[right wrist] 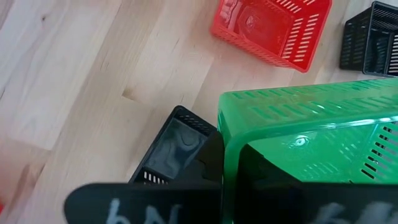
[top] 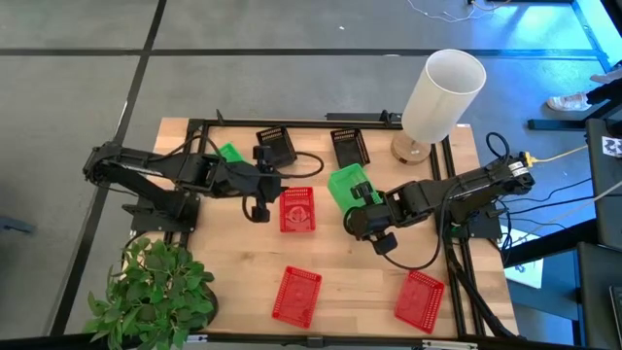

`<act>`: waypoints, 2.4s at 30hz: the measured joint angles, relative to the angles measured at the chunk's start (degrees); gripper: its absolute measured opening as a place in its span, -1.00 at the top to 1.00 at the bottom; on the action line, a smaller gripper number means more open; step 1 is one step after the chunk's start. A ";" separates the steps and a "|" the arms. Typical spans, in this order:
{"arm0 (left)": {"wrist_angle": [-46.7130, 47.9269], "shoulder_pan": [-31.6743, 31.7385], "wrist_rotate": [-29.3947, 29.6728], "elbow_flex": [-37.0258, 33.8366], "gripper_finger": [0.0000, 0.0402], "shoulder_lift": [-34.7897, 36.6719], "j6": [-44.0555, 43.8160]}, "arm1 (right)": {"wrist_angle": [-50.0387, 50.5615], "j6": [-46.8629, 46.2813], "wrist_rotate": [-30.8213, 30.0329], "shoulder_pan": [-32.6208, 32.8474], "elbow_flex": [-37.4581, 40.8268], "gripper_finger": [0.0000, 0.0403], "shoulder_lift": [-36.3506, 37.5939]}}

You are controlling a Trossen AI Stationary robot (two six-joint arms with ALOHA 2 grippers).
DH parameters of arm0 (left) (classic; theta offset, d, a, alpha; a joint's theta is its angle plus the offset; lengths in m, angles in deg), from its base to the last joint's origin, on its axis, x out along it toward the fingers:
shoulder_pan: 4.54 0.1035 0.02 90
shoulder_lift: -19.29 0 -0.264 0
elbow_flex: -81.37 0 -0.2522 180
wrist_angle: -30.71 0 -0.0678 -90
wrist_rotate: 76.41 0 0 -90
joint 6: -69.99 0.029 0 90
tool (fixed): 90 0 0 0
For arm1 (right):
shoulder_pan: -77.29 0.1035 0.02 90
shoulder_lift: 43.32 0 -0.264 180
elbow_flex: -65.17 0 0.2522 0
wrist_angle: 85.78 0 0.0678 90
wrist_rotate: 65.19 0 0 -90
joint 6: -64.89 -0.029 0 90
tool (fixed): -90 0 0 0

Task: Stack baskets by color
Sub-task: Stack the right green bin on the green bins

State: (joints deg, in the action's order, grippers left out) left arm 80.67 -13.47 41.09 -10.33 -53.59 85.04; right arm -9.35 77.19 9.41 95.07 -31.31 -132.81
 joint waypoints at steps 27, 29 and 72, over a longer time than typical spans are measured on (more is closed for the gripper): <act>-21.11 8.29 -21.00 0.00 0.36 -13.98 30.74 | 7.62 7.51 4.64 -0.22 -0.04 1.00 -0.96; -22.06 8.24 -21.04 0.00 0.36 -15.25 31.34 | 8.23 7.51 6.51 -0.45 -0.04 1.00 -1.04; -30.40 11.52 -31.47 0.08 0.36 -24.52 25.02 | 5.68 12.08 9.45 -0.90 0.03 1.00 -1.05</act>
State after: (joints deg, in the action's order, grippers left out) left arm 50.27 -1.95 9.62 -10.24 -78.10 110.06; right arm -3.68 89.26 18.85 94.18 -31.29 -133.86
